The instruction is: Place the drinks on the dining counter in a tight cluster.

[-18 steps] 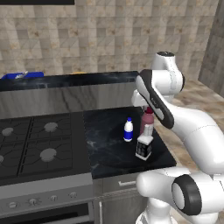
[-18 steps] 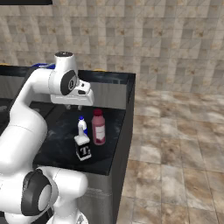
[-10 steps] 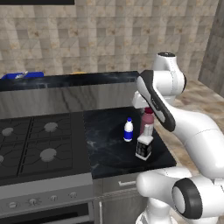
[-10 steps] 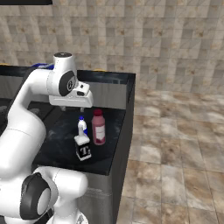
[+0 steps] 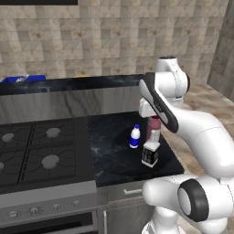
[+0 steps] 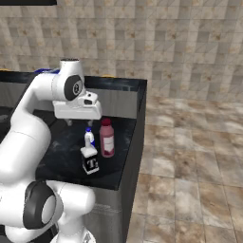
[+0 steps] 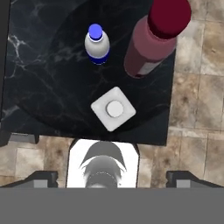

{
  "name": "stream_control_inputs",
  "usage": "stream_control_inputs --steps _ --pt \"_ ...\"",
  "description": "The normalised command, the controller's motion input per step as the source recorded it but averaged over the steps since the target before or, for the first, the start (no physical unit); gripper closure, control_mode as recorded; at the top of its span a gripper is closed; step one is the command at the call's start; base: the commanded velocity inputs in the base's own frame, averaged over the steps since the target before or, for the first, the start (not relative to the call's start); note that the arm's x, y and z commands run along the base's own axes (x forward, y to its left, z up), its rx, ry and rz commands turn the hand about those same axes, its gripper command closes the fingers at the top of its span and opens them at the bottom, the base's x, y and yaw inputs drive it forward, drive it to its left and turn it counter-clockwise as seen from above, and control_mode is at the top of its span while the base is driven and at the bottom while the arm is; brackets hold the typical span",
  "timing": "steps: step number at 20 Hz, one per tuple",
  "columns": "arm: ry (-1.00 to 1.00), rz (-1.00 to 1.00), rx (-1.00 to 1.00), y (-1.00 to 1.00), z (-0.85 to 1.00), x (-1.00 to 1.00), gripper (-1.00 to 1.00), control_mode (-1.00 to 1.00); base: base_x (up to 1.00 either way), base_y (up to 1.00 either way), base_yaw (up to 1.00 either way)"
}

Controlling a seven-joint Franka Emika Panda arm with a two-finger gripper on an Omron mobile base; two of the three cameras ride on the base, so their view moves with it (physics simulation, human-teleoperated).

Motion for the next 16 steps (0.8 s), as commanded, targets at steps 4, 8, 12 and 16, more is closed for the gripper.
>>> stream_control_inputs --steps 4,8,12,16 --pt "0.02 0.0 0.0 0.0 -0.26 0.0 -1.0 -1.0 0.0 0.0 0.0" --pt "-0.03 0.0 0.0 0.0 -0.21 0.0 -1.0 -1.0 0.0 0.0 0.0" --pt "-0.09 0.01 0.03 0.0 -0.22 0.01 -1.0 -1.0 0.0 0.0 0.0" --pt "-0.14 0.0 0.02 0.0 -0.16 0.18 -1.0 -1.0 0.0 0.0 0.0"
